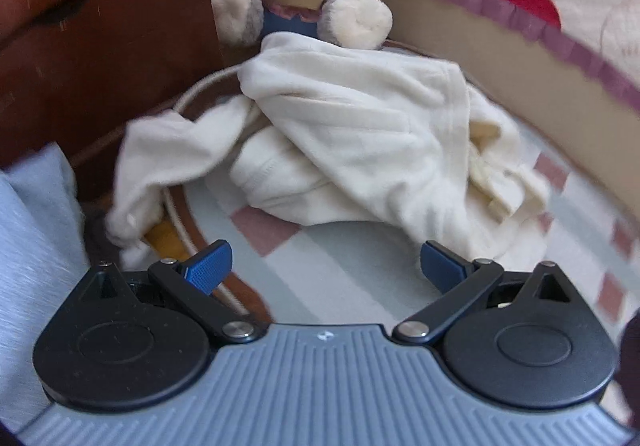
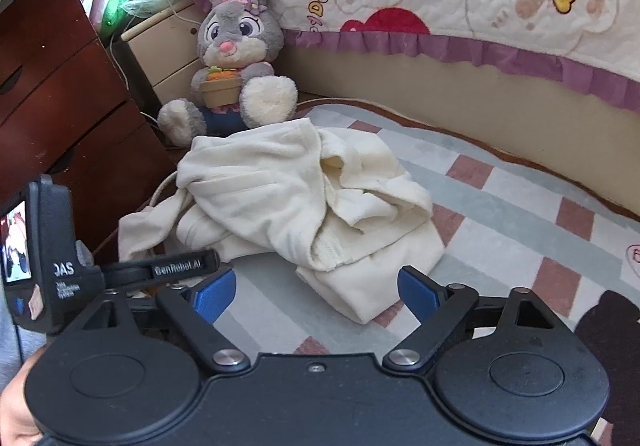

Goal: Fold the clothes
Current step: 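Grasp the fleece edge with the right gripper while the left gripper grasps another edge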

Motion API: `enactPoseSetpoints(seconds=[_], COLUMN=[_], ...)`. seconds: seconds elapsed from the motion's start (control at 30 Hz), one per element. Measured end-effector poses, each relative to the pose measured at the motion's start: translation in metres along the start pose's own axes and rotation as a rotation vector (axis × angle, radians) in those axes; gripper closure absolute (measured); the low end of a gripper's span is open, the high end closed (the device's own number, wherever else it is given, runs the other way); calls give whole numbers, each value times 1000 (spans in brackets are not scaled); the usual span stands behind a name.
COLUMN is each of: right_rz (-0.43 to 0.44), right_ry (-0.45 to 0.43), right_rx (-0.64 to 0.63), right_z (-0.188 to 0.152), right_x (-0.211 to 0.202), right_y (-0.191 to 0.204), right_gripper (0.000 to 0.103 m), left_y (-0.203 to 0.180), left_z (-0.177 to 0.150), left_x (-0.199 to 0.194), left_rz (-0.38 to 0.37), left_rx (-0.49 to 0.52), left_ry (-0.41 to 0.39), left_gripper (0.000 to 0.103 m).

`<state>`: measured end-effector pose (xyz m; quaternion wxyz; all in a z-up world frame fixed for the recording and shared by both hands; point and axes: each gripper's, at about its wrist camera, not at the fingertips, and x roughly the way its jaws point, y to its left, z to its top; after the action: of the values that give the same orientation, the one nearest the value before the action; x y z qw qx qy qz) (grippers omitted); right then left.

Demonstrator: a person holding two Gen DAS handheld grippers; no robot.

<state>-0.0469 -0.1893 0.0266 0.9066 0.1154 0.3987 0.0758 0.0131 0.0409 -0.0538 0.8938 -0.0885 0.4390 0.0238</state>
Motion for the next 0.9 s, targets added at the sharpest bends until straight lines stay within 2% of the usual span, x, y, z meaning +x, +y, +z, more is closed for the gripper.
enactPoseSetpoints(seconds=[0.1,0.13,0.17,0.2,0.23,0.3,0.37,0.4,0.47,0.53,0.57,0.6,0.63,0.67,0.73,0.8,0.83,0.87,0.9], right_rz=[-2,-12,-21,-30,-39,-58,-48,-33,49,123,127,124,126,134,163,193,208,215,214], right_ry=[8,17,27,36,46,65,41,13,-56,-77,-60,-25,18,48,58,72,87,98,106], right_rx=[-48,-83,-119,-154,-189,-260,-300,-311,-321,-304,-285,-275,-276,-278,-266,-257,-262,-275,-295], right_z=[5,6,8,10,11,15,18,20,22,23,25,25,25,24,19,16,15,14,12], right_x=[7,10,13,15,18,24,27,28,34,47,58,71,84,95,112,129,138,147,155], right_y=[3,5,7,9,11,15,16,15,11,6,4,4,4,4,0,-3,-3,-2,1], right_gripper=[16,24,38,43,44,45,45,45,40,36,36,36,36,36,36,47,63,70,70], left_y=[13,19,25,28,30,33,44,50,57,57,56,54,53,51,54,54,53,51,49], left_z=[7,10,14,18,22,33,42,46,52,55,56,57,58,58,58,58,58,57,57], left_x=[11,15,17,19,21,28,41,48,65,75,78,83,87,92,104,115,117,119,120], left_rz=[-96,-141,-187,-209,-211,-198,-226,-242,-222,-175,-162,-158,-155,-153,-197,-244,-248,-249,-250], left_rx=[-89,-122,-155,-162,-146,-109,-151,-175,-186,-169,-153,-140,-127,-115,-138,-143,-133,-121,-102], left_ry=[35,42,46,44,37,25,33,38,52,2,-28,-39,-43,-48,-28,-15,-22,-31,-38], left_gripper=[3,3,4,9,14,14,14,14,14,16,23,48,62,65,66,66,65,62,58])
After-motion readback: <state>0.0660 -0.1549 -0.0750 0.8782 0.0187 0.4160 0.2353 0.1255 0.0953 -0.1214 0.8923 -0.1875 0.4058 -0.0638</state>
